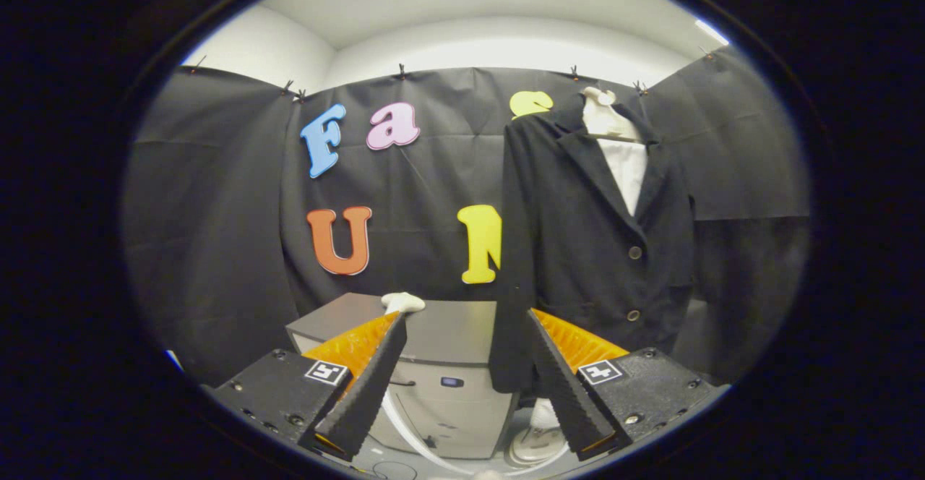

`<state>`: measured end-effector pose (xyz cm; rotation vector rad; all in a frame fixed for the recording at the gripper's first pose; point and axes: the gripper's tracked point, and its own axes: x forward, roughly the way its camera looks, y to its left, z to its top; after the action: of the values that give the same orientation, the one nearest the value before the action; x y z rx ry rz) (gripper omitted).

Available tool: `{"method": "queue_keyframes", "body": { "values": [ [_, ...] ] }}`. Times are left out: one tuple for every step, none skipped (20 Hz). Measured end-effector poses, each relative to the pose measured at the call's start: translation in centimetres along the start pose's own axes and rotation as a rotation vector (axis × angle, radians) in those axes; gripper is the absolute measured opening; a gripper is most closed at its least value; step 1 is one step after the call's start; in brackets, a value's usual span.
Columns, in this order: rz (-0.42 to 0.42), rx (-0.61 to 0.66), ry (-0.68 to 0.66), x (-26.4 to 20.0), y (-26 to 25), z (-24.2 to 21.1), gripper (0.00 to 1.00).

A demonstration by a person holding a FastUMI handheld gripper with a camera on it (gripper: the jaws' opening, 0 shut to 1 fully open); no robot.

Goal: Iron the clothes twice with a garment steamer, once on the left side and once on the right side.

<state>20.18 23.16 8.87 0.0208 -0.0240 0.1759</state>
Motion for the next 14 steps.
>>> {"method": "queue_keyframes", "body": {
  "values": [
    [0.012, 0.004, 0.005, 1.3, 1.0, 0.1, 1.0],
    [0.029, 0.008, 0.009, 2.6, 2.2, 0.1, 1.0],
    [0.048, 0.009, 0.023, 3.9, 3.4, -0.1, 1.0],
    [0.066, 0.008, 0.033, 5.3, 4.7, -0.1, 1.0],
    [0.082, 0.006, 0.042, 6.5, 5.8, -0.3, 1.0],
    [0.093, 0.002, 0.052, 7.7, 6.8, -0.5, 1.0],
    [0.106, 0.0, 0.059, 9.1, 7.8, -0.7, 1.0],
    [0.117, -0.003, 0.07, 10.3, 8.8, -1.1, 1.0],
    [0.125, -0.005, 0.08, 11.5, 9.6, -1.5, 1.0],
    [0.132, -0.008, 0.097, 12.5, 10.5, -2.1, 1.0],
    [0.138, -0.008, 0.107, 13.7, 11.3, -2.5, 1.0],
    [0.14, -0.012, 0.119, 14.8, 11.9, -3.0, 1.0],
    [0.138, -0.019, 0.135, 15.9, 12.4, -3.6, 1.0],
    [0.137, -0.021, 0.146, 16.6, 12.6, -4.3, 1.0]
  ]
}}
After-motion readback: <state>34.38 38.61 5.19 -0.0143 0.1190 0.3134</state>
